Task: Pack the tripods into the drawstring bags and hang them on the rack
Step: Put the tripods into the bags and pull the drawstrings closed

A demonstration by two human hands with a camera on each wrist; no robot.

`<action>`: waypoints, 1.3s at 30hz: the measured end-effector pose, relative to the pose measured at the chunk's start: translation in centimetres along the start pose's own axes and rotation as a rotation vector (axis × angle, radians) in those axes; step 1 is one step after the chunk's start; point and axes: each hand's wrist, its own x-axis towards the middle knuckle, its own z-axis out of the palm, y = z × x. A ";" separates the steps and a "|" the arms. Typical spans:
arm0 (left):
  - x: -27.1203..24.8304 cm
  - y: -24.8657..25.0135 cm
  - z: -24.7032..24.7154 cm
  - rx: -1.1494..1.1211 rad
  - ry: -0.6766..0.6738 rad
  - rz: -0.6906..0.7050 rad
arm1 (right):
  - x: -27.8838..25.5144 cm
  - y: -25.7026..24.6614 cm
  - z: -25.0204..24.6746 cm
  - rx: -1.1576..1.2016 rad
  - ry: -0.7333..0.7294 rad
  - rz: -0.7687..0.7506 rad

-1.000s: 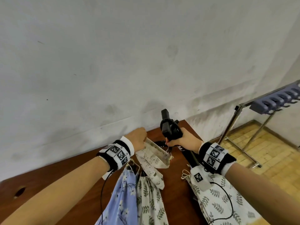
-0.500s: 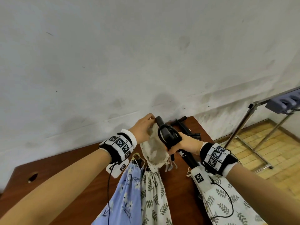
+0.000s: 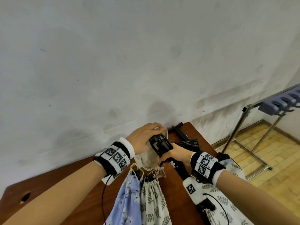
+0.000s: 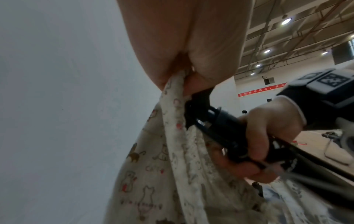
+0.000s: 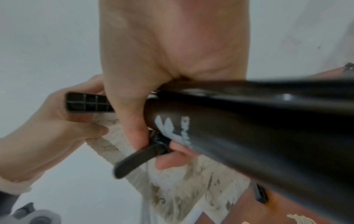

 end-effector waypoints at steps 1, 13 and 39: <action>0.3 0.1 -0.3 -0.006 -0.004 0.011 | 0.4 0.0 -0.3 0.009 0.019 0.004; 1.4 2.7 2.6 -0.027 -0.112 0.223 | 0.6 -0.4 -1.5 0.486 0.134 0.110; 0.4 2.2 2.4 -0.549 -0.018 -0.307 | 1.2 -1.2 -2.5 1.131 0.243 0.230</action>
